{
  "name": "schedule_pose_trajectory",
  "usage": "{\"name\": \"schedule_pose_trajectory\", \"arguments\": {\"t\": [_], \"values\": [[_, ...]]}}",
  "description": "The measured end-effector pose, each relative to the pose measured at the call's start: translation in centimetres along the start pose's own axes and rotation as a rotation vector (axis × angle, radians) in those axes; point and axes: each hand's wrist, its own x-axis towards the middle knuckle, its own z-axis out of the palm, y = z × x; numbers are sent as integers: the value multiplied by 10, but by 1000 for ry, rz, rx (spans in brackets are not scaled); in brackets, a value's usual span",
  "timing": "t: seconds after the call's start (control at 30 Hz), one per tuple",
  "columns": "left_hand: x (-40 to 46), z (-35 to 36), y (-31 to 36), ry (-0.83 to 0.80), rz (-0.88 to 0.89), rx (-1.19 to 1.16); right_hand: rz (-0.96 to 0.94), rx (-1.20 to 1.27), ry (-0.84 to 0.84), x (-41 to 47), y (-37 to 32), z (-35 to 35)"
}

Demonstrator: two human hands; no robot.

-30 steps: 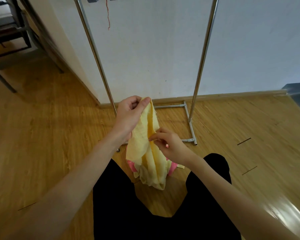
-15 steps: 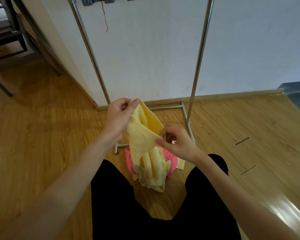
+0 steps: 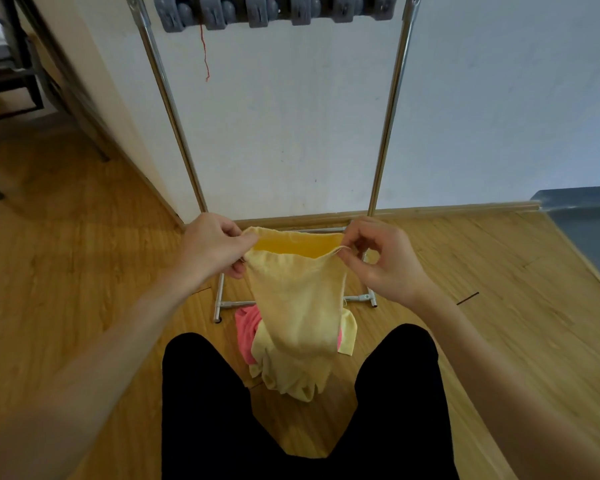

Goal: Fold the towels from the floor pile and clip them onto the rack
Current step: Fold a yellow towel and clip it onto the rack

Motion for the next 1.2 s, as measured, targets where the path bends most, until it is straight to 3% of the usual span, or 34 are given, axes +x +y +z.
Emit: {"name": "schedule_pose_trajectory", "arguments": {"t": [0.23,0.4,0.57,0.8,0.97,1.2], "values": [[3,5,-1,-33,-3,-24,-42,-130,-19,1,-2,-10],[5,5,-6,-73,114,-9,21,-161,12,1,0,-16],[-8,34,-13,-360,470,14,34,-138,2,2,-5,-16],[-9,66,-38,-462,490,181,46,-128,18,-1,-11,-29],[0,53,-55,-301,522,210,71,-150,70,-7,-4,-41],[-4,14,-30,-16,829,210,126,-186,151,-9,3,-43]]}}
